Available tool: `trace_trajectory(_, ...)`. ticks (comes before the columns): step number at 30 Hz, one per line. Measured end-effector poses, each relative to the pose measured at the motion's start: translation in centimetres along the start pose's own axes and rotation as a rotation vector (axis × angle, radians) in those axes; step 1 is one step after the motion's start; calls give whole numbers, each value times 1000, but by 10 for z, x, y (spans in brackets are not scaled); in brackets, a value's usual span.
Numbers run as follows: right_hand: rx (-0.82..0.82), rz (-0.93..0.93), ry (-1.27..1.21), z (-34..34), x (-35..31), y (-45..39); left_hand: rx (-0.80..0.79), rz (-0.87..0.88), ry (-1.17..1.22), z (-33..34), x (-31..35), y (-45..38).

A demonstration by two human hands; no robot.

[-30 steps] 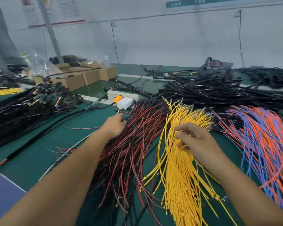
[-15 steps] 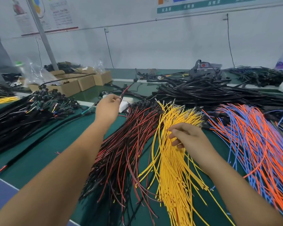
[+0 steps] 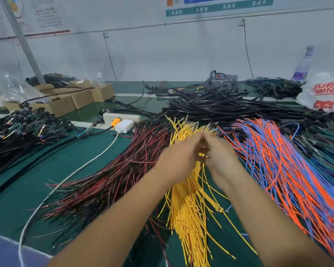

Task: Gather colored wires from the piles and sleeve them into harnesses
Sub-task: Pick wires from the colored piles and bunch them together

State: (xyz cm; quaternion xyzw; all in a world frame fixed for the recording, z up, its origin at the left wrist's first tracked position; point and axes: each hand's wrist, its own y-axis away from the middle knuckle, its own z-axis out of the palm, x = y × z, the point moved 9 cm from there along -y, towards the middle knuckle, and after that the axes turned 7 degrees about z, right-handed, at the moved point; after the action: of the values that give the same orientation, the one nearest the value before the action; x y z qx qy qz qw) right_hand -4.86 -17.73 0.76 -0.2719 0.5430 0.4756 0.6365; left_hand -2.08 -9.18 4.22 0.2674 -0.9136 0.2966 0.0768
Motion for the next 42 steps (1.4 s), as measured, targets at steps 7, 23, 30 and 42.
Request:
trace_trajectory(7,476,-483,37,-93,-66,18,-457,-180,870,47,38,5)
trace_trajectory(23,241,-285,532,-78,12,-20,-149,-370,-21,53,-34,-13)
trace_trajectory(30,230,-265,306,-95,21,-23,-108,-382,-345,72,-23,-18)
trace_trajectory(42,243,-272,301,-93,17,-17,224,-424,-22,41,-27,-6)
